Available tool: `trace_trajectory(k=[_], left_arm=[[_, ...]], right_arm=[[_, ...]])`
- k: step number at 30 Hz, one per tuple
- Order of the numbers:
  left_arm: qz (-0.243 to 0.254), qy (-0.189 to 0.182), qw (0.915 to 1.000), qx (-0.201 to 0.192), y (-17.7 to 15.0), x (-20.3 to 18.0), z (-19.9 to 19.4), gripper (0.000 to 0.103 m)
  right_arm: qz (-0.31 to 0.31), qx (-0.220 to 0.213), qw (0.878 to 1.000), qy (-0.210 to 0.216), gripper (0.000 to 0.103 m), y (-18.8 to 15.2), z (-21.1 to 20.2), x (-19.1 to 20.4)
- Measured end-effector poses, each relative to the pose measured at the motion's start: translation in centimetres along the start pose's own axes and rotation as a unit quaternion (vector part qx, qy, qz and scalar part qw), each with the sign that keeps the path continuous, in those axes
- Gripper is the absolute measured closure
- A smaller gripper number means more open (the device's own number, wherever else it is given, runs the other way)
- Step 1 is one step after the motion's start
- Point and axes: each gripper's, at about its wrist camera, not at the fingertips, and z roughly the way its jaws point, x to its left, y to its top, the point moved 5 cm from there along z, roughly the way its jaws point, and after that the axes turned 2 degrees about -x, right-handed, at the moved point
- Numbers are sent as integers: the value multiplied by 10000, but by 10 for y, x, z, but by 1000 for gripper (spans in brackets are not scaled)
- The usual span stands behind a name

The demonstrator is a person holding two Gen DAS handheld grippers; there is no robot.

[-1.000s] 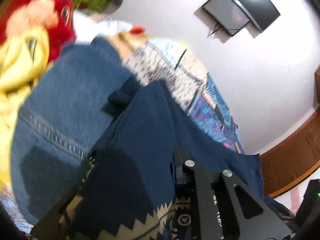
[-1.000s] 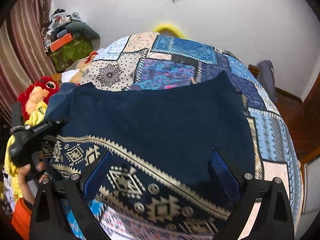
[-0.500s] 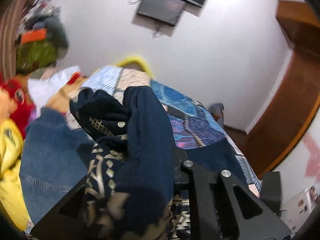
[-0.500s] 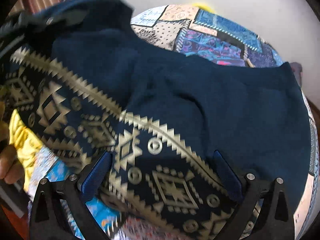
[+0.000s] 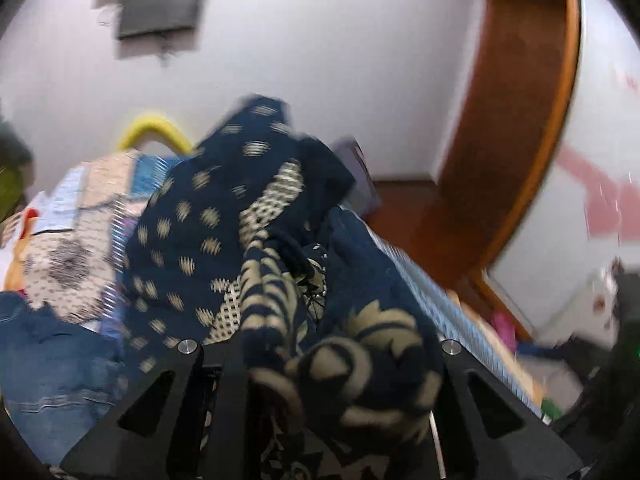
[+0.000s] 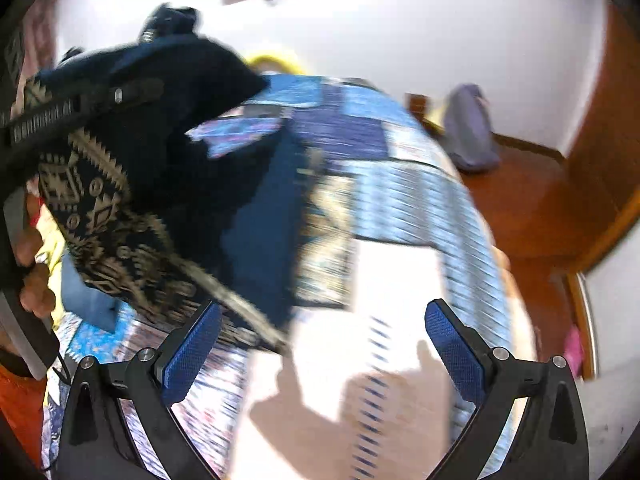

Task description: Fold large clothes

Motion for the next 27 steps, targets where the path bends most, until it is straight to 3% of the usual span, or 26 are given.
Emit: trace_trajectory(k=[4, 7, 9, 11, 12, 13, 16, 19, 22, 27], left_arm=[[325, -46, 9950, 941, -38, -19, 40, 90], [437, -13, 9914, 1237, -60, -18, 47, 89], [540, -53, 9907, 1244, -65, -17, 39, 82], [586, -349, 9896, 1269, -67, -25, 26, 51], [616, -467, 9885, 1300, -70, -31, 19, 45], [647, -566, 9870, 1359, -72, -37, 13, 40], [895, -615, 9832, 1466, -74, -41, -6, 40], [950, -464, 9861, 1279, -73, -43, -34, 39], [848, -391, 9913, 932, -64, -21, -65, 31], [733, 195, 9962, 423, -45, 24, -100, 21]], right_arm=[[126, -3, 9996, -250, 2, -10, -14, -27], [155, -64, 9994, -305, 2, -15, -23, -39], [152, -106, 9993, -312, 2, -17, -29, -42], [114, -145, 9993, -315, 2, -17, -34, -42], [75, -171, 9993, -324, 2, -17, -37, -42], [32, -196, 9992, -337, 2, -16, -40, -41], [-81, -248, 9989, -380, 2, -14, -45, -36], [-177, -370, 9985, -356, 2, -8, -52, -28], [-240, -508, 9982, -208, 2, 0, -60, -17], [-337, -699, 9968, 166, 2, 21, -54, 13]])
